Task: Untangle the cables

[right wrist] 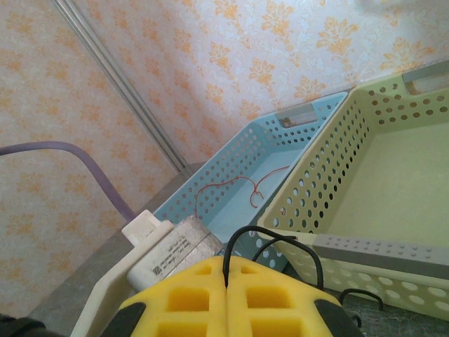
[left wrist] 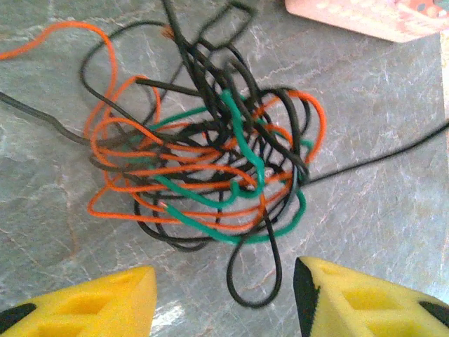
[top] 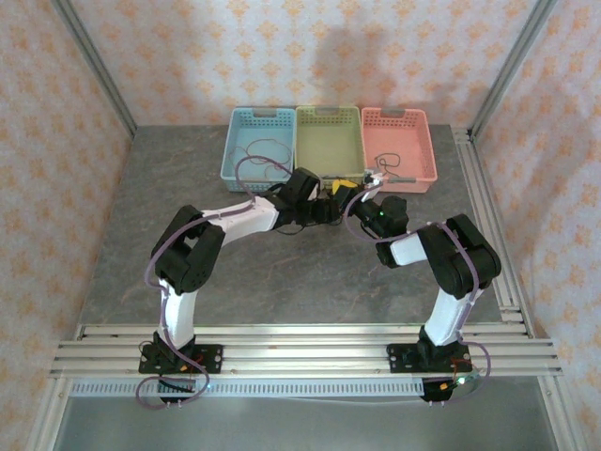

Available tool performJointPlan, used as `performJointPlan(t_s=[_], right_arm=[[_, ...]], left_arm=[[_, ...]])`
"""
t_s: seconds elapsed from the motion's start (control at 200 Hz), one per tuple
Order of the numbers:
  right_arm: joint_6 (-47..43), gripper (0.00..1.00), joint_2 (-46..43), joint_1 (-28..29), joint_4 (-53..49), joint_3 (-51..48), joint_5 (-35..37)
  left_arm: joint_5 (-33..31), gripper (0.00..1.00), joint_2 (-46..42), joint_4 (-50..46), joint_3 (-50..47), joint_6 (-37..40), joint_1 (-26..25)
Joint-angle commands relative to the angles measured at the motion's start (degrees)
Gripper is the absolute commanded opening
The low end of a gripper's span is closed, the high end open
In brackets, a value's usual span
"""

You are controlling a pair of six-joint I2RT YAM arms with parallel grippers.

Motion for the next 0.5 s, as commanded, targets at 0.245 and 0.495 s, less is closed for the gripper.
performJointPlan(t_s=[0.245, 0.495], right_arm=[[0.22, 0.0, -0.44, -0.25, 1.71, 0.14, -0.16], [0.18, 0.0, -0.51, -0.29, 1.7, 0.11, -0.2]], left_arm=[[-1.59, 0.44, 2.19, -3.66, 6.24, 1.87, -0.54], [-2.06, 0.41, 4.58, -5.44, 8.9, 2.44, -0.57]])
